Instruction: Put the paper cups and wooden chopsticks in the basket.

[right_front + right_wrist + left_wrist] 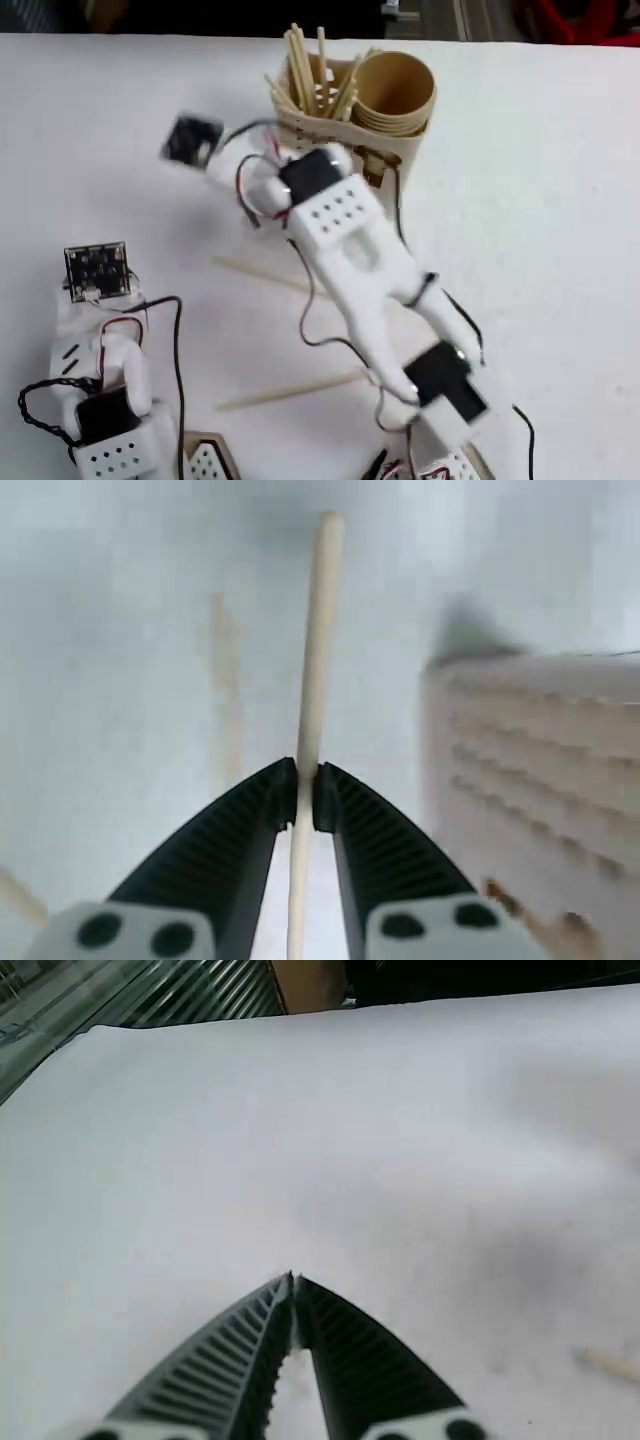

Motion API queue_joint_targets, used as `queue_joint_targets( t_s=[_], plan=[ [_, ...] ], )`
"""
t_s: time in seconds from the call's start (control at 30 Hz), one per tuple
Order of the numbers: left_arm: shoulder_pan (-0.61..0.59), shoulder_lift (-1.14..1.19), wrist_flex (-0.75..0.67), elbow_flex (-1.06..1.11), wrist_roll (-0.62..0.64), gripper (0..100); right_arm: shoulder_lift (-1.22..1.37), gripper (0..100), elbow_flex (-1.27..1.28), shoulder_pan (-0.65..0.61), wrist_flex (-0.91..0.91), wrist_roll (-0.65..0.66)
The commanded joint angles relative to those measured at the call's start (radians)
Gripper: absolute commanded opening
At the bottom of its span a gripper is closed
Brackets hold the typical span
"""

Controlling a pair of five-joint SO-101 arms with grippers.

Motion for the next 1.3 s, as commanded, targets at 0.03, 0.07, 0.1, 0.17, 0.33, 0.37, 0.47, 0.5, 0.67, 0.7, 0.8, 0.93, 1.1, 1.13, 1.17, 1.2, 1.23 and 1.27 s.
queue_joint_targets(
  t_s=[0.03,0.07,0.1,0.17,0.33,0.37,0.47,0.5,0.67,0.7,0.8,0.93,1.1,1.13,1.17,1.2,1.23,1.27],
  plan=[
    [-0.005,-0.010,-0.028,-0.008,-0.008,2,-0.189,2.0,-0.170,0.033,-0.119,-0.132],
    [-0.005,-0.010,-0.028,-0.008,-0.008,2,-0.200,2.0,-0.189,0.044,-0.153,-0.157],
    [-0.005,-0.010,-0.028,-0.008,-0.008,2,-0.206,2.0,-0.206,0.053,-0.188,-0.178],
    [-0.005,-0.010,-0.028,-0.008,-0.008,2,-0.209,2.0,-0.230,0.070,-0.271,-0.216],
    [-0.005,-0.010,-0.028,-0.008,-0.008,2,-0.206,2.0,-0.233,0.127,-0.512,-0.252],
    [-0.005,-0.010,-0.028,-0.008,-0.008,2,-0.206,2.0,-0.233,0.137,-0.550,-0.252],
    [-0.005,-0.010,-0.028,-0.008,-0.008,2,-0.206,2.0,-0.232,0.162,-0.647,-0.269],
    [-0.005,-0.010,-0.028,-0.008,-0.008,2,-0.203,2.0,-0.232,0.170,-0.670,-0.281],
    [-0.005,-0.010,-0.028,-0.008,-0.008,2,-0.130,2.0,-0.232,0.222,-0.773,-0.336],
    [-0.005,-0.010,-0.028,-0.008,-0.008,2,-0.105,2.0,-0.232,0.237,-0.783,-0.348],
    [-0.005,-0.010,-0.028,-0.008,-0.008,2,-0.042,2.8,-0.235,0.269,-0.789,-0.408],
    [-0.005,-0.010,-0.028,-0.008,-0.008,2,-0.033,13.9,-0.241,0.277,-0.728,-0.433],
    [-0.005,-0.010,-0.028,-0.008,-0.008,2,-0.163,18.3,-0.235,0.271,-0.536,-0.433],
    [-0.005,-0.010,-0.028,-0.008,-0.008,2,-0.191,16.3,-0.235,0.271,-0.479,-0.433],
    [-0.005,-0.010,-0.028,-0.008,-0.008,2,-0.216,13.8,-0.233,0.272,-0.424,-0.433],
    [-0.005,-0.010,-0.028,-0.008,-0.008,2,-0.239,10.8,-0.233,0.275,-0.369,-0.433],
    [-0.005,-0.010,-0.028,-0.008,-0.008,2,-0.260,7.6,-0.233,0.277,-0.314,-0.431],
    [-0.005,-0.010,-0.028,-0.008,-0.008,2,-0.277,4.3,-0.233,0.278,-0.260,-0.428]
  ],
)
